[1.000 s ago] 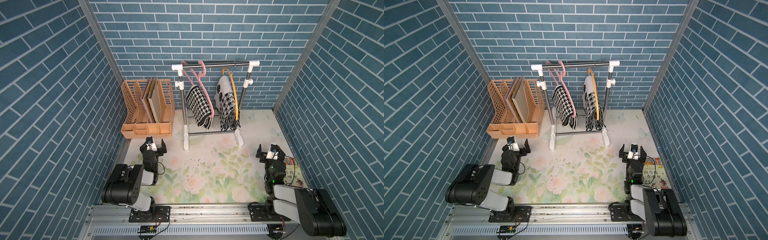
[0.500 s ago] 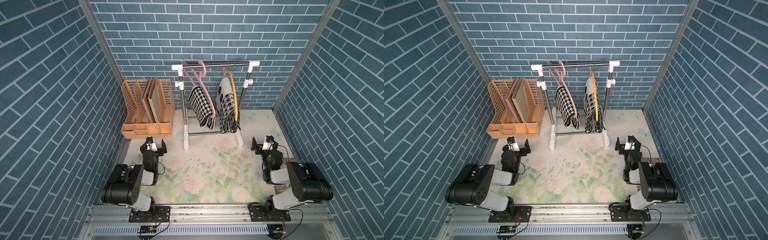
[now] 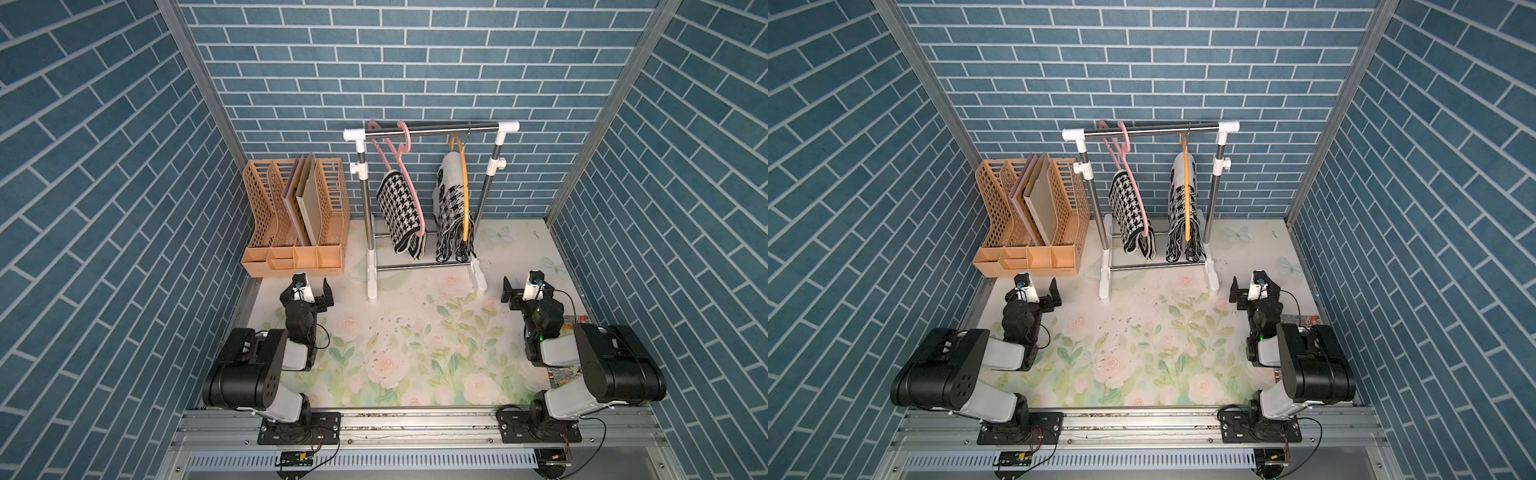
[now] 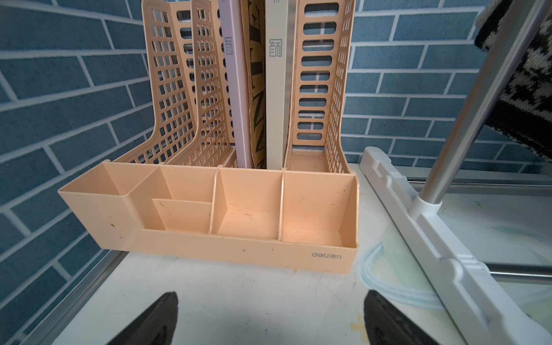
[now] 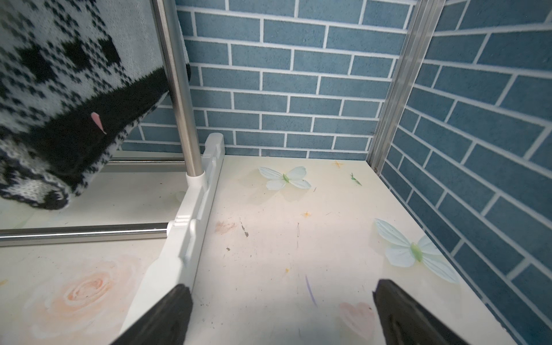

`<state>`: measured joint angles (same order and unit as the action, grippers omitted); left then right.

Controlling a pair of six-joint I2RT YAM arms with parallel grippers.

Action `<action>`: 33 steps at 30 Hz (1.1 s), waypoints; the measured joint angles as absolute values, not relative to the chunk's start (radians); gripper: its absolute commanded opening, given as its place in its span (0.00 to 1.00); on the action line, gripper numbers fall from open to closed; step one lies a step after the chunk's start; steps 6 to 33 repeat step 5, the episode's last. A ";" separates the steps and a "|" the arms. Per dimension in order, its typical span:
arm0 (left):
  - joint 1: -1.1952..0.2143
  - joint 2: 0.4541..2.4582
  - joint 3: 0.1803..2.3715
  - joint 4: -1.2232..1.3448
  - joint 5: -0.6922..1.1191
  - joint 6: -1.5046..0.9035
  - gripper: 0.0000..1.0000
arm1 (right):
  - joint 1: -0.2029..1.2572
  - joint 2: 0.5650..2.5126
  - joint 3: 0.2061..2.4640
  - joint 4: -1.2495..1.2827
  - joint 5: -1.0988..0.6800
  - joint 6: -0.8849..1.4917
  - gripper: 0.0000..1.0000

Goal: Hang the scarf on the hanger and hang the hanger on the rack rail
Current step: Reset both arms

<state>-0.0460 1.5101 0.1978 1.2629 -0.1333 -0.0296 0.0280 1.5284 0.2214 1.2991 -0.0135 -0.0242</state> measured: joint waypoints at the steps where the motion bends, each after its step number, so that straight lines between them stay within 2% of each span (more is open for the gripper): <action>1: -0.046 1.510 0.198 1.263 -0.133 -0.030 1.00 | 0.028 1.528 0.221 1.297 -0.014 -0.024 1.00; 33: -0.046 1.510 0.198 1.263 -0.133 -0.030 1.00 | 0.028 1.529 0.221 1.288 -0.015 -0.024 1.00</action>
